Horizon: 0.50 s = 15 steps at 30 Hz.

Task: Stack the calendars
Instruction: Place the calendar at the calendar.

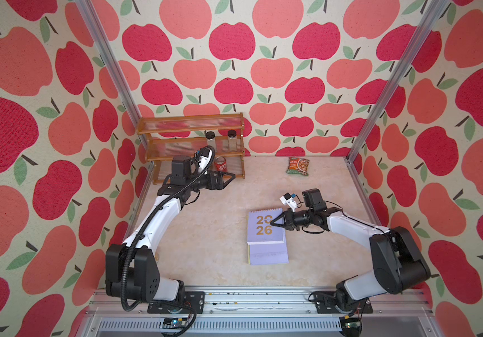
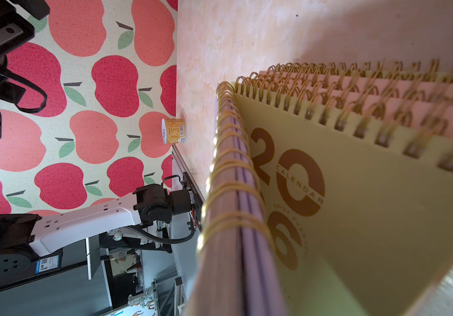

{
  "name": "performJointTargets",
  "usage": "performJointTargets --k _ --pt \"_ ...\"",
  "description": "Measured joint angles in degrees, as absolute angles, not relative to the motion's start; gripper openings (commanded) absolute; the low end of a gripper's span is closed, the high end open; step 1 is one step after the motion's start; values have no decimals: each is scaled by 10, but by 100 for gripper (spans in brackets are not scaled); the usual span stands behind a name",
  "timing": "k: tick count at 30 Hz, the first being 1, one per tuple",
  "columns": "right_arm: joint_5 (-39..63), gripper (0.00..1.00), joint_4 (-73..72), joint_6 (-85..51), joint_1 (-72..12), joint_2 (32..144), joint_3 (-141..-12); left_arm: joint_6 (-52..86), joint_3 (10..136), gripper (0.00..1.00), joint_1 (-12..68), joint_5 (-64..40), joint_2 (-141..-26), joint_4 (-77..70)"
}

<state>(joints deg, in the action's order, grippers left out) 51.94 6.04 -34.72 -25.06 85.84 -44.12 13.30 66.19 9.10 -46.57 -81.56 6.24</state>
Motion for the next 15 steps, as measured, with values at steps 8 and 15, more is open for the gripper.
performJointTargets --k 8,15 --pt "493 28 96 -324 -250 858 -447 129 663 99 94 -470 -820 70" --pt "417 49 171 -294 -247 857 -467 122 664 100 100 -469 -823 80"
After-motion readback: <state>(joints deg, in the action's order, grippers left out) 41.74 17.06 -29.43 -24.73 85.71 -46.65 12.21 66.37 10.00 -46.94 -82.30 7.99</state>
